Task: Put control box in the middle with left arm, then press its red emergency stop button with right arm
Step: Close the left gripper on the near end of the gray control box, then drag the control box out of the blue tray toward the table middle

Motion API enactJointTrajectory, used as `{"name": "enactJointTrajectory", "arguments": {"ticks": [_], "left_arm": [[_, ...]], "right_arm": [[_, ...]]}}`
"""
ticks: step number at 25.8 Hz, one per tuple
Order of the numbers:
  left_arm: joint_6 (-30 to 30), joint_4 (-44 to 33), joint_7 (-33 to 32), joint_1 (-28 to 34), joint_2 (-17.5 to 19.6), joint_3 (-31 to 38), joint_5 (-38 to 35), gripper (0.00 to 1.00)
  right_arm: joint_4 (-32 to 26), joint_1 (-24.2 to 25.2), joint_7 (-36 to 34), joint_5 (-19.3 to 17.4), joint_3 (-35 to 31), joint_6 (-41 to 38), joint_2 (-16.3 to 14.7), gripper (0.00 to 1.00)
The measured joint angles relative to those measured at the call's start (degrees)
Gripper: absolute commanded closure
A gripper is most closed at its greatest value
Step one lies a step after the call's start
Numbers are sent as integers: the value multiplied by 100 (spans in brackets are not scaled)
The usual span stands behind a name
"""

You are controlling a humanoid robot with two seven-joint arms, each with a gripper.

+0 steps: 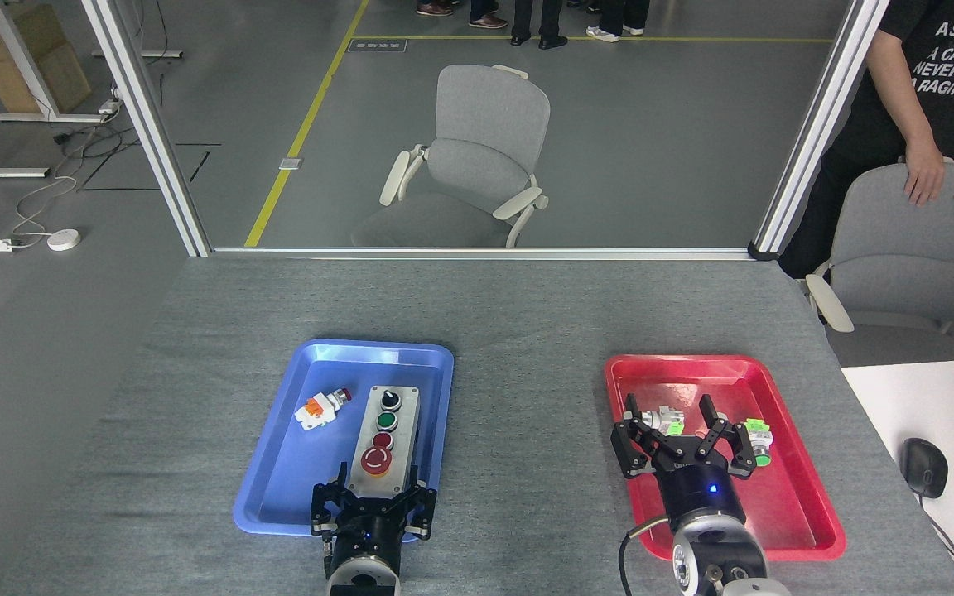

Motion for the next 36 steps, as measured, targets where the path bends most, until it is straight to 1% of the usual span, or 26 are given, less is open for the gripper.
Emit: {"name": "enactJointTrajectory", "arguments": {"ticks": [10,11,13,15,16,20,21,26,32,36], "left_arm": [[-52,420,85,-297,57,1,264,2],[-54,461,103,-332,65,0,272,3],[-61,568,106,-389,74,0,282,9],[-74,648,106,-464,90,-4,285,22],[-75,675,106,-487,97,-6,285,35],[-92,728,110,-534,134,-34,234,96],[-92,729,111,-536,151,-40,226,100],[-96,622,108,-535,195,-39,252,100],[-162,14,118,-467,259,-39,278,100],[-207,-325,45,-437,132,-198,265,100]], "right_arm": [[-6,107,25,9,-6,9,47,3],[-4,107,25,9,-10,9,43,3],[-2,92,25,9,-13,9,38,3],[0,83,31,9,-15,9,36,3],[-1,80,35,8,-14,10,31,3],[-1,89,55,7,-31,-3,22,3],[2,91,42,5,-65,-24,27,3],[87,79,-45,2,-222,-111,52,3],[106,89,-66,56,-262,-175,123,3],[93,84,-66,86,-262,-174,139,3]]}}
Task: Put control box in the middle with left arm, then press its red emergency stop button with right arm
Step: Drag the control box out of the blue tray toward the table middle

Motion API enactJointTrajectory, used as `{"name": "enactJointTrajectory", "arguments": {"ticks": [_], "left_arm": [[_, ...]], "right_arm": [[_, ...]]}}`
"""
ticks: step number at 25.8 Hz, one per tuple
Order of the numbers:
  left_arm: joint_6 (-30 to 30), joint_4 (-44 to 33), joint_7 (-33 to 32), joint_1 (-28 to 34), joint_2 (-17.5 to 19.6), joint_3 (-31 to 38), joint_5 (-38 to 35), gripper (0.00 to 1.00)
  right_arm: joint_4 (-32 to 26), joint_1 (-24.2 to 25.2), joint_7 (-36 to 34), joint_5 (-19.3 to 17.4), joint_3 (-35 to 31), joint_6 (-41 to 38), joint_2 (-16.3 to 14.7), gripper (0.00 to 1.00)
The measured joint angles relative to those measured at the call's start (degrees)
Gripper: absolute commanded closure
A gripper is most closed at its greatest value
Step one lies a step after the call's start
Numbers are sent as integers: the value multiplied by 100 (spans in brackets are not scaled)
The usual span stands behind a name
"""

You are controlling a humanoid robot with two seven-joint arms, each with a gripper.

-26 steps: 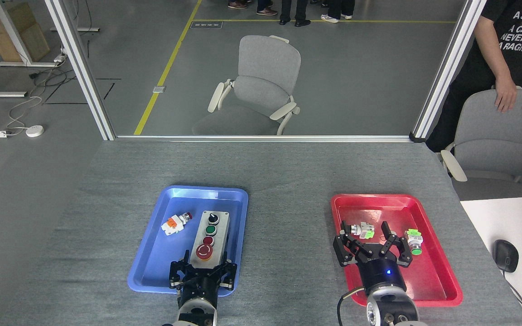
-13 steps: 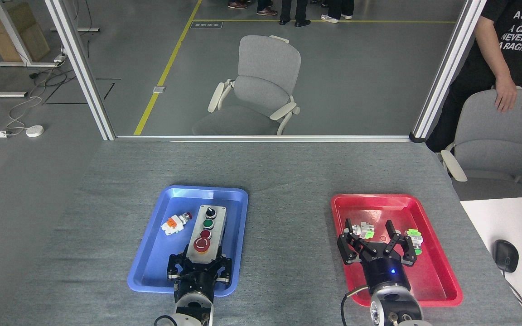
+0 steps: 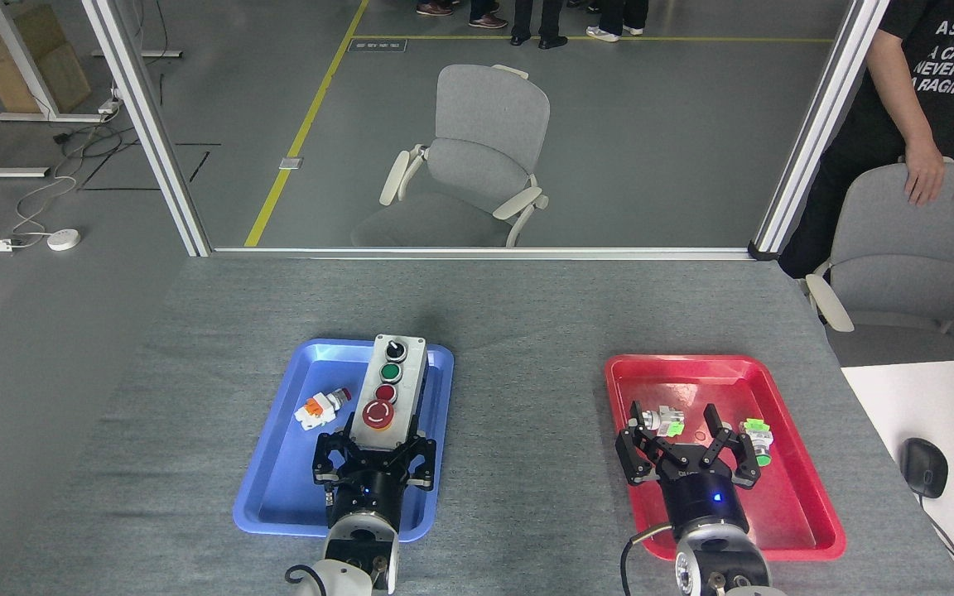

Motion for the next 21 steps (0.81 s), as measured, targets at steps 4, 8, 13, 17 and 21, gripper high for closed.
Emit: {"name": "enactJointTrajectory", "arguments": {"ticks": [4,8,13,17,21], "left_arm": [[147,-253,-277,23,-141,-494,-23,100],[442,-249,-553,15,-183,-1172,-23,100],[701,-39,-856,-36,-207,-1965,1,100],[723,335,-954,-181,-212,-2302,55,100],[626,679,-957,-442,-215,-2584,86,100]], "right_arm": [[-11,-3,-2,60,5,0,17,3],[-24,-6,-14,100,11,-2,65,3],[-91,15,-18,114,25,54,76,3],[-96,23,-4,91,28,56,20,3],[-103,64,6,73,37,40,-42,3]]}}
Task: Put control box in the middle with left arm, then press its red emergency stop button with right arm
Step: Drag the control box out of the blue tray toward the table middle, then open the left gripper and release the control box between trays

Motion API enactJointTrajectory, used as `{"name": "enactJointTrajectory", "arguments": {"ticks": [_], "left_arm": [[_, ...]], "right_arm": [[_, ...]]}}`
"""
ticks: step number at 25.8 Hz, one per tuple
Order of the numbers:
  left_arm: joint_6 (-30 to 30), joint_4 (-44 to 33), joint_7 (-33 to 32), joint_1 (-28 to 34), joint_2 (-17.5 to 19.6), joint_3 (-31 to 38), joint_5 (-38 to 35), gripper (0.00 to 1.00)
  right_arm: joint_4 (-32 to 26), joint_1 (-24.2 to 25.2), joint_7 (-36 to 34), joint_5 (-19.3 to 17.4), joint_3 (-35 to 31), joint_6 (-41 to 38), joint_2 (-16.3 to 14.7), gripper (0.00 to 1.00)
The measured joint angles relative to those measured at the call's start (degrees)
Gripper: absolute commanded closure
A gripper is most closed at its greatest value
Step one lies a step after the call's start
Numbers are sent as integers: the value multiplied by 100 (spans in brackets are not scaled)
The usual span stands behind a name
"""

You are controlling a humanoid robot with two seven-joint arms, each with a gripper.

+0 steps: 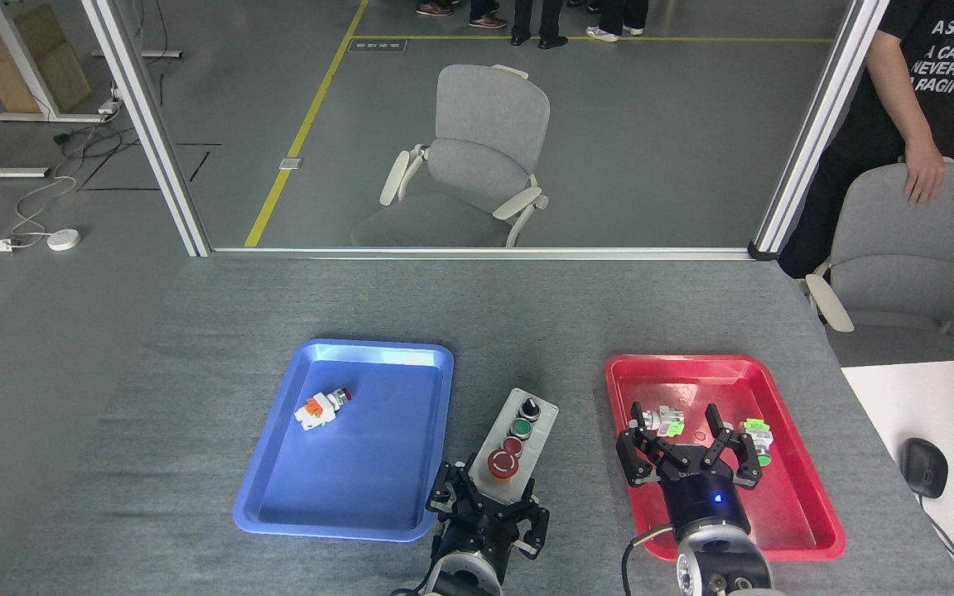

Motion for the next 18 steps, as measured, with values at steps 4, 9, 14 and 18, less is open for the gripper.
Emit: {"name": "enactJointTrajectory", "arguments": {"ticks": [4,9,14,18], "left_arm": [[-188,248,-163,-296,-5,-158,37,100],[-387,469,-265,-608,-15,-330,162,100],[-479,574,-286,-758,-20,-442,314,69],[-493,552,-292,-778,-16,-481,424,30]], "right_arm": [[9,25,2,-3,-13,-10,-42,3],[23,11,-7,-3,-17,-11,-33,4],[13,63,-48,9,1,-6,-54,3],[33,74,-81,9,5,-7,-57,3]]}}
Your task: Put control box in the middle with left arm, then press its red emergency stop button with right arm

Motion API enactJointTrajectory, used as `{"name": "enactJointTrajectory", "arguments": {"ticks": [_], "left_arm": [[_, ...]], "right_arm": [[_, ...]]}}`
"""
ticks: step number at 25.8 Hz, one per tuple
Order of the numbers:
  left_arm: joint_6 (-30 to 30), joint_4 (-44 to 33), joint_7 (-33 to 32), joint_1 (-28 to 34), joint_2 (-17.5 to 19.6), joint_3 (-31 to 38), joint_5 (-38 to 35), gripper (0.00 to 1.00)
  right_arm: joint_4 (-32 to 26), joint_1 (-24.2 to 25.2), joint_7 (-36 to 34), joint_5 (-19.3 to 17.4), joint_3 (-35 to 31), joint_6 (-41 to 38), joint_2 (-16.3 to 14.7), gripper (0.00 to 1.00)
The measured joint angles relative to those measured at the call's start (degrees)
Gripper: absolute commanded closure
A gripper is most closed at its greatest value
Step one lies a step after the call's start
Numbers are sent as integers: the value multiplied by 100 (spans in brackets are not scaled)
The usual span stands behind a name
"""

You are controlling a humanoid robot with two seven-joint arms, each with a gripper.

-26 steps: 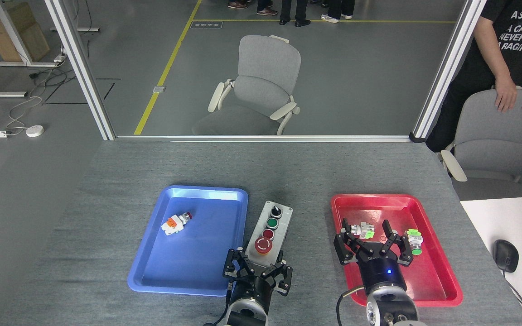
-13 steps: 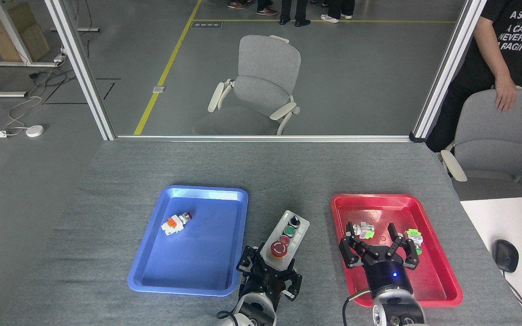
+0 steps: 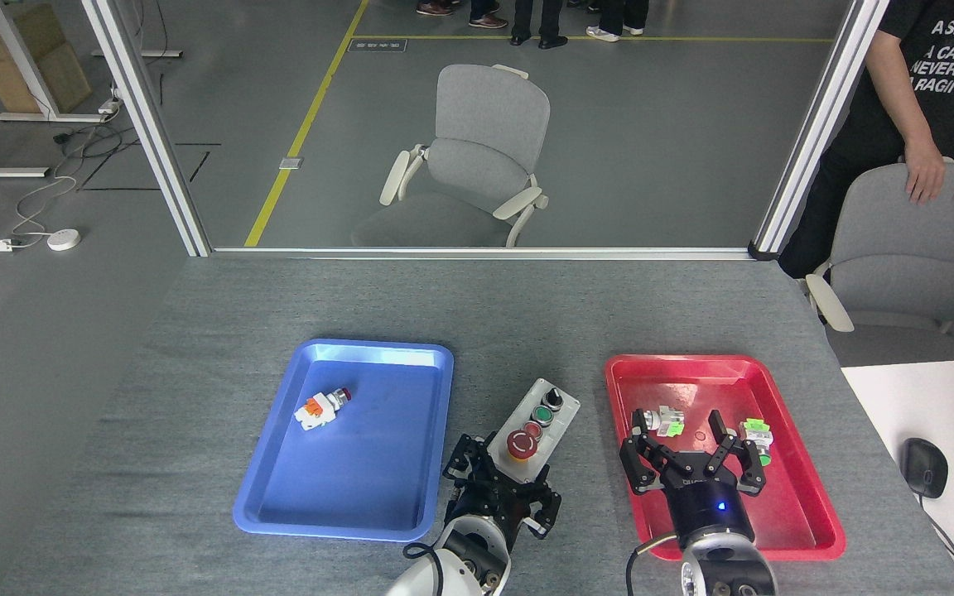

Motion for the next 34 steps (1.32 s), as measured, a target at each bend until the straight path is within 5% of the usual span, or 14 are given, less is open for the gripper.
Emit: {"name": "enactJointTrajectory", "arguments": {"ticks": [5,15,18,22,25,34], "left_arm": [[-22,-3,0,-4,3,-18,43,14],[8,10,31,-3,5,-83,49,3],[106,-94,25,28,13,-78,35,2],[171,-502,81,259,56,-48,21,2],[185,-914,102,509,185,-4,21,2],[139,-2747,109,1465,929,916,48,2]], "right_arm": [[0,58,41,6,13,17,-39,3],[55,17,65,-9,17,10,-89,7],[54,12,65,-14,21,-6,-83,24],[1,34,82,-16,197,-10,-75,73],[-15,80,96,-16,370,-27,-88,100],[-188,150,115,-32,1073,-26,-248,100]]}}
